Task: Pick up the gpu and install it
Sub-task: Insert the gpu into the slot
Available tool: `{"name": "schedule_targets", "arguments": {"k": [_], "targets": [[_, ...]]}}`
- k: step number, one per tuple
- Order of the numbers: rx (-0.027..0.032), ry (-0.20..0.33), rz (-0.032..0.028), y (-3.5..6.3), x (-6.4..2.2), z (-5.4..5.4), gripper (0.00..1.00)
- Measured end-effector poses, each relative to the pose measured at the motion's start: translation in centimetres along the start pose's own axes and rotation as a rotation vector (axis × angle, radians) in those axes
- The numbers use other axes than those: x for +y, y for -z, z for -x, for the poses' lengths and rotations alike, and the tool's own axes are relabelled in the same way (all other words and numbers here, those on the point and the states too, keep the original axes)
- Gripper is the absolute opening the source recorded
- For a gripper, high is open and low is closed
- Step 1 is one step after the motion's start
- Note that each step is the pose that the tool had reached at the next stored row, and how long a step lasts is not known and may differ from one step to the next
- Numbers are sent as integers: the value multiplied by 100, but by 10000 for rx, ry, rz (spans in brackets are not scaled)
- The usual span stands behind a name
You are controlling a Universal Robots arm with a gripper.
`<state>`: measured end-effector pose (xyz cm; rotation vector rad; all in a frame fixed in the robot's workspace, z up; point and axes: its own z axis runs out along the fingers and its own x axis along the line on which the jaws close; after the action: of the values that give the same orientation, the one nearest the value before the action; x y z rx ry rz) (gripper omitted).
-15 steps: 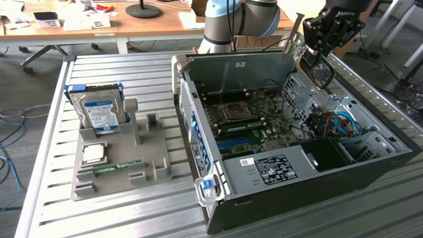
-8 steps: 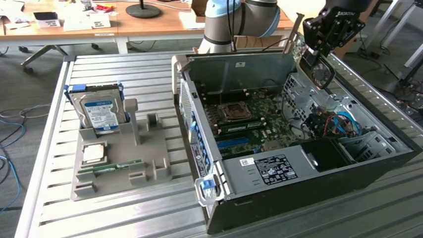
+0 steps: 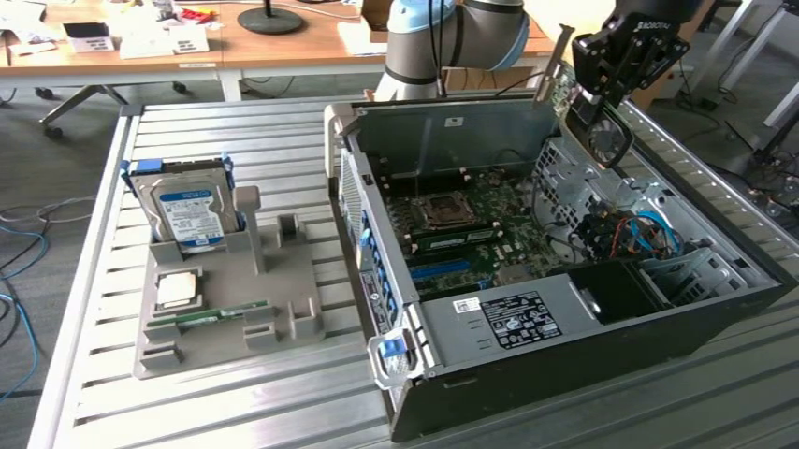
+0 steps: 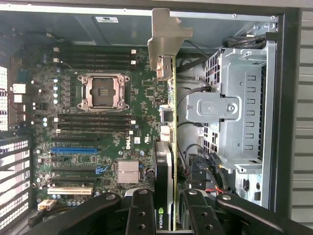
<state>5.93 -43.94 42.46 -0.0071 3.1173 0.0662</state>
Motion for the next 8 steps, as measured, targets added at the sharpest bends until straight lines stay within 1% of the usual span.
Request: {"name": "schedule_targets", "arguments": {"k": [8], "targets": [[22,505,11,0,0,0,27]]}}
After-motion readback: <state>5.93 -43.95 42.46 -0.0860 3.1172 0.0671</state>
